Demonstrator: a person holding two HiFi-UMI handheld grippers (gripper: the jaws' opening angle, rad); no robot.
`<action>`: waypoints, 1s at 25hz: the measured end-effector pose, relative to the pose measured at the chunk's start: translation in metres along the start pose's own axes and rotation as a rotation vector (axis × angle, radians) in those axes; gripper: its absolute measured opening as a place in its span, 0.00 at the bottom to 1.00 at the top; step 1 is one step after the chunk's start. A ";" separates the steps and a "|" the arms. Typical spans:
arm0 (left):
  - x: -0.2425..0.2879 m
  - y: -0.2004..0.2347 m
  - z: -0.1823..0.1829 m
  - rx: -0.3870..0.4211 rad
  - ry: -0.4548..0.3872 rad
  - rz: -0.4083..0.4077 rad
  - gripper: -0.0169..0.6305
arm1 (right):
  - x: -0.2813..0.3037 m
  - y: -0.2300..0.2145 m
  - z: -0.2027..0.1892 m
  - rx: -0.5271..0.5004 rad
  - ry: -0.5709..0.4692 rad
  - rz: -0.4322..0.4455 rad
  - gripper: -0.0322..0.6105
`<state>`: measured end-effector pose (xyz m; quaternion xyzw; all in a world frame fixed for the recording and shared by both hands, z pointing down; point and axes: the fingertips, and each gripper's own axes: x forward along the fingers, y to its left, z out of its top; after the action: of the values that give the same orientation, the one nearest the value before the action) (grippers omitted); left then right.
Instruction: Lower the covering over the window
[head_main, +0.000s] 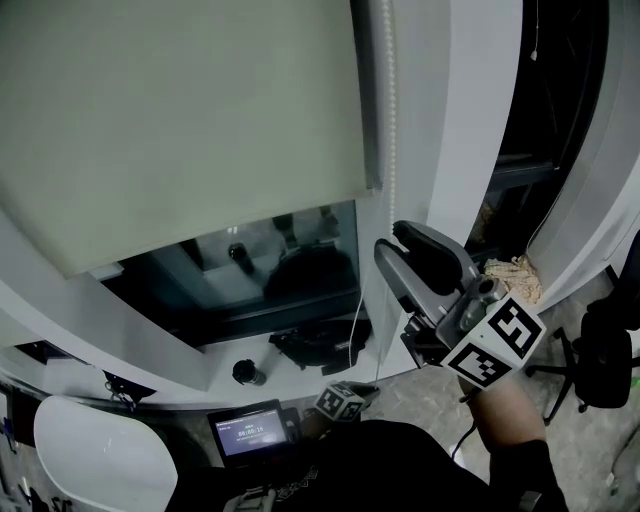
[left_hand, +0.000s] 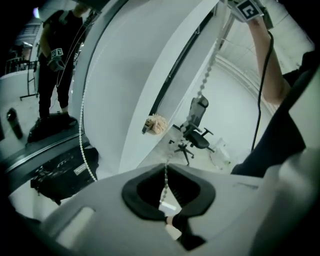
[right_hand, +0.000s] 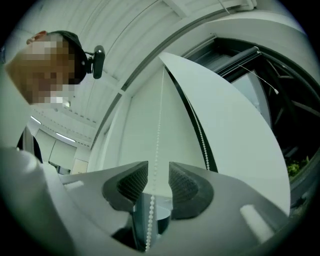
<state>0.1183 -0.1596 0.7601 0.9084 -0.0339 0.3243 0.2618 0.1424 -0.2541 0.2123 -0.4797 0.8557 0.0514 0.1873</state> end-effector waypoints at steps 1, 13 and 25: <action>0.001 0.000 -0.001 -0.001 -0.003 -0.006 0.04 | 0.005 -0.002 0.000 -0.018 0.021 -0.009 0.23; -0.121 -0.004 0.104 0.117 -0.535 0.015 0.09 | -0.014 -0.028 -0.007 -0.183 0.101 -0.089 0.07; -0.312 0.033 0.171 0.042 -0.966 0.180 0.15 | -0.085 -0.046 -0.214 -0.007 0.434 -0.194 0.07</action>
<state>-0.0369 -0.3071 0.4741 0.9535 -0.2233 -0.1122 0.1686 0.1629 -0.2675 0.4459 -0.5603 0.8255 -0.0682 0.0012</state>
